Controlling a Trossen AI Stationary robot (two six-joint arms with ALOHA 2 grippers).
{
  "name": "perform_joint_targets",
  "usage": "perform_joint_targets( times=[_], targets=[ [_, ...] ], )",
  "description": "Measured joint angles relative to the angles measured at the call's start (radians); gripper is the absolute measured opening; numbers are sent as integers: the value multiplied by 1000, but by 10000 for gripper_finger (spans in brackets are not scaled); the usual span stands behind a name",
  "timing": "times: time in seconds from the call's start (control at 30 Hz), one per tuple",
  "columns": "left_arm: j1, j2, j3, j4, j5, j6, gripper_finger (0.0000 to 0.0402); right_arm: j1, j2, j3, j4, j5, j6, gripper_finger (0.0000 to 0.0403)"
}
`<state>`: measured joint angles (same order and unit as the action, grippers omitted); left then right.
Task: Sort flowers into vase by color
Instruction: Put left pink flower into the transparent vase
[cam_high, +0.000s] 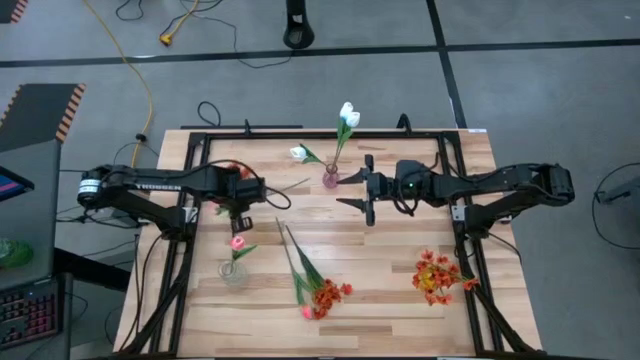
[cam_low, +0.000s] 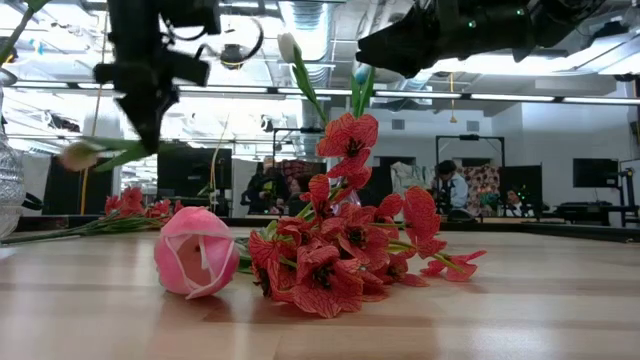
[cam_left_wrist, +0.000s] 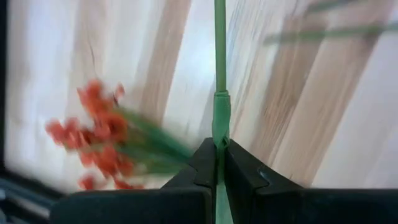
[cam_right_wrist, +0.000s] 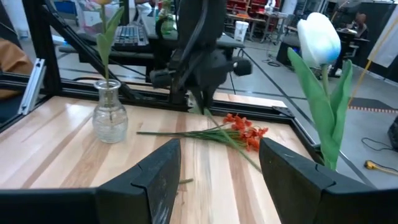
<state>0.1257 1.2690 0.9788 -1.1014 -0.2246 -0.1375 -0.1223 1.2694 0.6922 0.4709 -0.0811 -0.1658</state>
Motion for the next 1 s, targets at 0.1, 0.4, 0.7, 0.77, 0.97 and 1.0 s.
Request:
perform_joint_targets(
  times=[0.1,0.4,0.7,0.77,0.97,1.0],
  targets=[
    [0,0,59,2,13,18,2,12,0,0,6,1,-2,244],
    [0,0,146,2,177,29,2,103,13,48,23,88,-173,244],
    [0,10,147,30,221,16,2,117,167,239,-109,88,-202,244],
    [0,10,147,43,231,12,2,117,217,286,-148,88,-204,244],
    [0,8,147,48,250,0,2,124,330,419,-235,88,-274,244],
    [0,8,147,48,250,-2,2,128,350,437,-241,88,-297,244]
  ],
)
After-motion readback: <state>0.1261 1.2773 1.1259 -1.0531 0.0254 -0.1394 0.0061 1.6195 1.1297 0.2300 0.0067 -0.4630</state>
